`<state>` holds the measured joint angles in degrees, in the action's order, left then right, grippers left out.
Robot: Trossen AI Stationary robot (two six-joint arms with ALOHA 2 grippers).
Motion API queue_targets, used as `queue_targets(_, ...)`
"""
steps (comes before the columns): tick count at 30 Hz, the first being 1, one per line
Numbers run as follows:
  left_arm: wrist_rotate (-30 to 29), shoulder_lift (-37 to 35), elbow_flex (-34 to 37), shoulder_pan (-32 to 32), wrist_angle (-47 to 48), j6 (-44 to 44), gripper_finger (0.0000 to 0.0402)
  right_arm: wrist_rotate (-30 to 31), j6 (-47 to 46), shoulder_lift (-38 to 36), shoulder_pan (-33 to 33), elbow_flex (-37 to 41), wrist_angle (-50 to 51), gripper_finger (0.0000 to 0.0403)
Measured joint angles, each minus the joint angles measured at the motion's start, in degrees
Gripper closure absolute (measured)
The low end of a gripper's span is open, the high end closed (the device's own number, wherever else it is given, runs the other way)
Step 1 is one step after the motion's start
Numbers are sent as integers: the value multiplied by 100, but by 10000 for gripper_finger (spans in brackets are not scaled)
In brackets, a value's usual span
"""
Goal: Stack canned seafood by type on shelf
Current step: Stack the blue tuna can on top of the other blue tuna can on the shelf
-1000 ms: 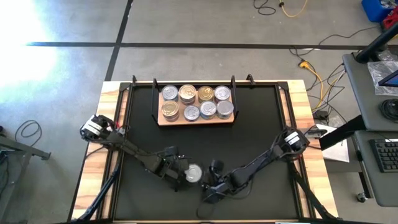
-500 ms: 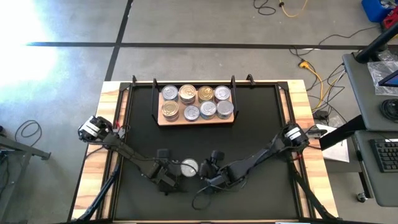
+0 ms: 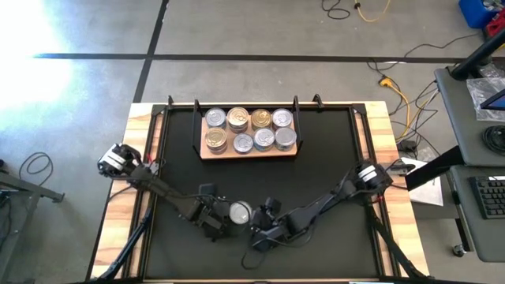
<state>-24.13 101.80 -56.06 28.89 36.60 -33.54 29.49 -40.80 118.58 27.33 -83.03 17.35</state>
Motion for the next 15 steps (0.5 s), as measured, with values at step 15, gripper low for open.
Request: queue_targets(15,-352,22,216,-282,-872,-301,191,151,434,414,-212,-2,-720,3)
